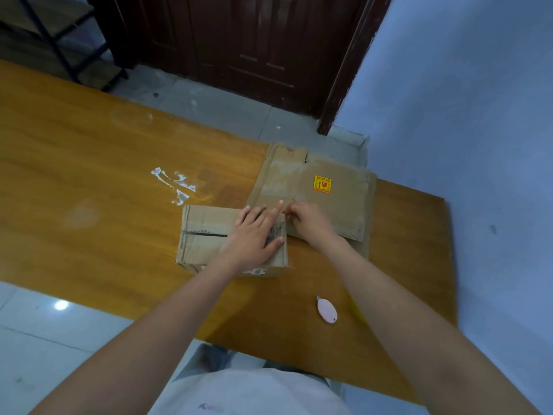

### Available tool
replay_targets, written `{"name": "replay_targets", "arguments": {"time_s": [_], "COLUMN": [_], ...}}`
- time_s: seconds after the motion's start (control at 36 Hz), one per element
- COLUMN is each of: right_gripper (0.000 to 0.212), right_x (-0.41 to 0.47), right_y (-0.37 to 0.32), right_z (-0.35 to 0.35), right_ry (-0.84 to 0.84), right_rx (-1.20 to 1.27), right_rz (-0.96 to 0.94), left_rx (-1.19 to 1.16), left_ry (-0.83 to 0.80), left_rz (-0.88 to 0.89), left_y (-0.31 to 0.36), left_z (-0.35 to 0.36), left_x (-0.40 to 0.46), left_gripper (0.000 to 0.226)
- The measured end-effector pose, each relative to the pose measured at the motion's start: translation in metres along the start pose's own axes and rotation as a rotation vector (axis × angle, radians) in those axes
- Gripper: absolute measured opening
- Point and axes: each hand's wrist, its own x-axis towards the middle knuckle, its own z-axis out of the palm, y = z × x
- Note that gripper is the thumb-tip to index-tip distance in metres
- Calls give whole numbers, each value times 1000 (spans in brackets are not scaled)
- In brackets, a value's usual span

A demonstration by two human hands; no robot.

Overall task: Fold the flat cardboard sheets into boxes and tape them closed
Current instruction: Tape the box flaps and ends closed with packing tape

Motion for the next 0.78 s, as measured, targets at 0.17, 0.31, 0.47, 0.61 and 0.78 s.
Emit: {"name": "replay_targets", "arguments": {"time_s": [0.17,0.31,0.47,0.61,0.78], "right_gripper": [20,22,22,24,39], "right_x": [1,0,-8,-23,-54], "right_y": [-4,-5,-11,-12,-23], "right_z": [-5,-9,0,8,-8], "right_ry": [-132,-156,-40,9,-179], "right_rx": [-92,-143,-54,317,854], "right_rz": [18,14,116,296,323], "left_rx": [11,13,15,-2,2], "left_ry": [-5,-5,-14,-25,-20], "left_rz": [-1,-2,-16,-19,-26], "left_y": [-3,-3,-3,-3,-1], "left_z": [2,3,4,6,4], "left_x": [2,1,2,2,2], "left_gripper": [74,73,76,74,75]}}
